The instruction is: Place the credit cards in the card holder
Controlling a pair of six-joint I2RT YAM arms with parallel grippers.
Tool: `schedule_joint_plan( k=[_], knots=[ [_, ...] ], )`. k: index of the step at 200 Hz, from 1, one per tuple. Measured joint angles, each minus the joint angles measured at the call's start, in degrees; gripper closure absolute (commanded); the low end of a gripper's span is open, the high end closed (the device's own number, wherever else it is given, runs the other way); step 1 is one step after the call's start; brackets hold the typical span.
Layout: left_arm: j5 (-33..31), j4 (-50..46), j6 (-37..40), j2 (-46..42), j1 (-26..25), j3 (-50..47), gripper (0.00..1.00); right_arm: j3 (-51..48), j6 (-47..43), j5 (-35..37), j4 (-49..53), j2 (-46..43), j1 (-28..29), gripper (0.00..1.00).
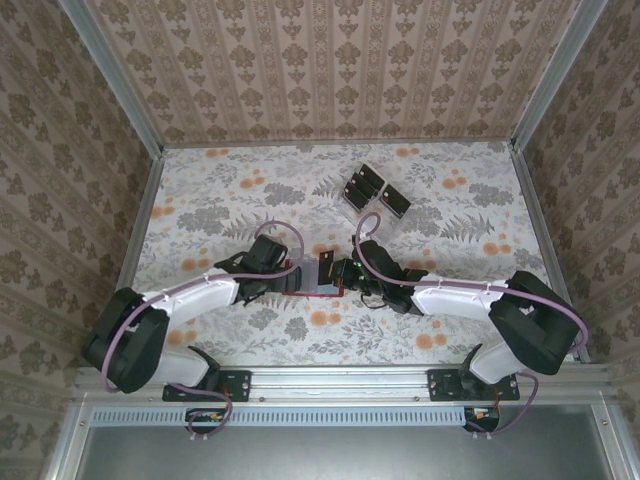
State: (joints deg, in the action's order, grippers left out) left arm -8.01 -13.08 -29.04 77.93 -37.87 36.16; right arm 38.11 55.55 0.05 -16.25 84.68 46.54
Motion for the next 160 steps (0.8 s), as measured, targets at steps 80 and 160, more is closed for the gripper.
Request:
schedule_joint_plan(
  k=[80,160],
  knots=[
    [-1.01,2.05,0.39,3.63,0.02,0.13,0.0,-2.32,0.04,-0.11,-3.63,0.44,-0.66,1.0],
    [-2.58,4.11,-0.81,3.13,-0.04,-2.12,0.0,-4.31,0.24,-1.4,-12.22,4.22,-0.66,1.0]
  ],
)
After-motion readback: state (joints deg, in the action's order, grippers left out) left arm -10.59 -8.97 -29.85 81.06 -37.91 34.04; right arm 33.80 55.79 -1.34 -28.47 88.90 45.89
